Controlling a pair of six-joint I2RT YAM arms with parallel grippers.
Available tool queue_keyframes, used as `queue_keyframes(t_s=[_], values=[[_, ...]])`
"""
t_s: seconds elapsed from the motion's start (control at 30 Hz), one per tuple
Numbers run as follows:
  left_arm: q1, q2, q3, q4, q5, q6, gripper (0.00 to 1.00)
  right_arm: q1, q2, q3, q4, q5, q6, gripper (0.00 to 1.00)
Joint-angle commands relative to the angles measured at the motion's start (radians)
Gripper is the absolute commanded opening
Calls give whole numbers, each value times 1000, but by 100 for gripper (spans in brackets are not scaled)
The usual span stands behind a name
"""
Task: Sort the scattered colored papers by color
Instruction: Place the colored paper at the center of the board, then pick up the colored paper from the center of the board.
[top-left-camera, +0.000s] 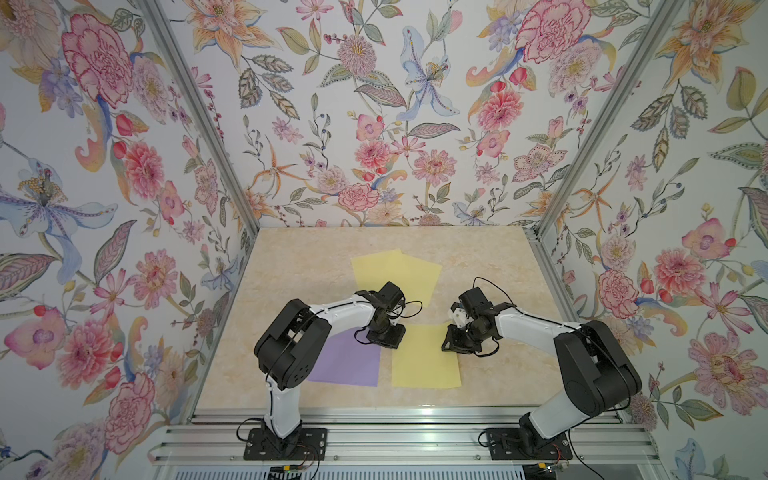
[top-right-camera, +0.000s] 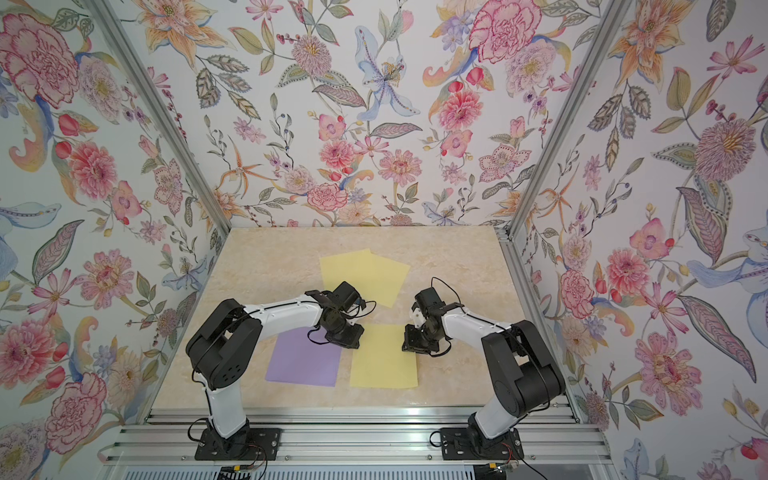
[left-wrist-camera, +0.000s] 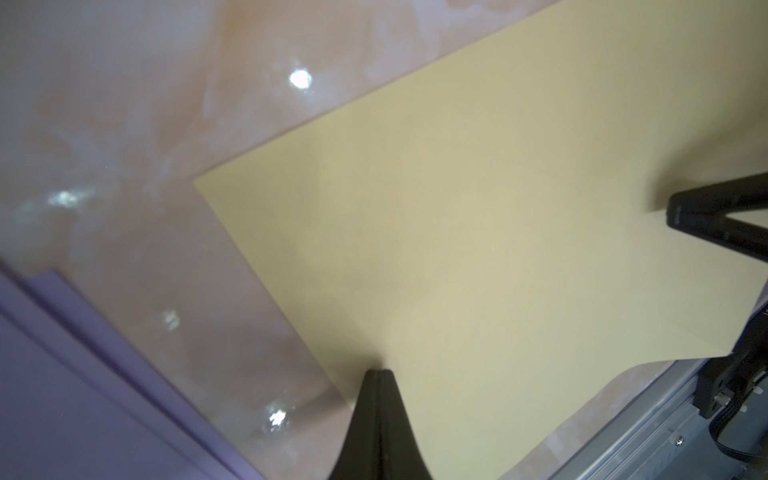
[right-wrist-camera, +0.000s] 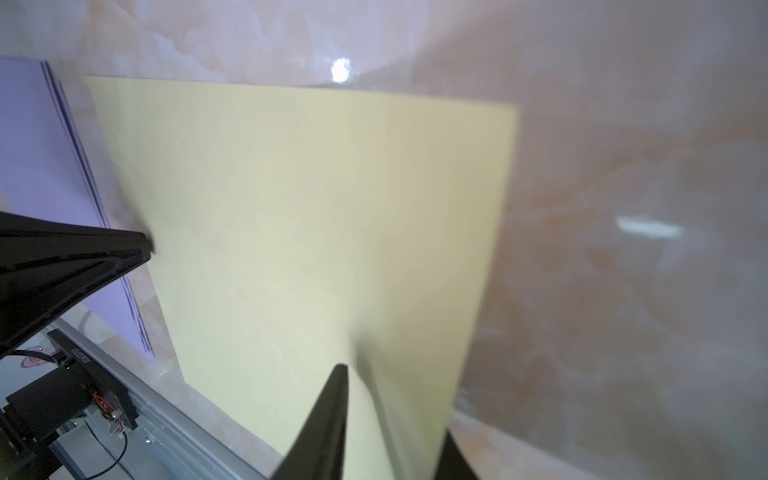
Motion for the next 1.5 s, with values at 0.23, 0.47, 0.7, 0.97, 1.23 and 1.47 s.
queue_keyframes(t_s=[0.23,0.47,0.7,0.97,1.23,1.47], values=[[-14,28,-15,-18,-39,-3,0,1,-52,367,-424,413,-172,100],[-14,-25,54,-50,-49,-4,7,-182,125,463,-50,-13,-234,100],[11,-32,326,-115,-143,75,14,-240,584,991,-147,-249,-283,89],[113,261,614,-130,-189,101,0,-246,1013,1698,-467,-162,-299,84],[201,389,785,-132,-300,110,0,-249,1074,1694,-479,-148,-311,81],[240,468,848,-151,-389,115,0,-248,1086,1661,-477,-158,-308,81]])
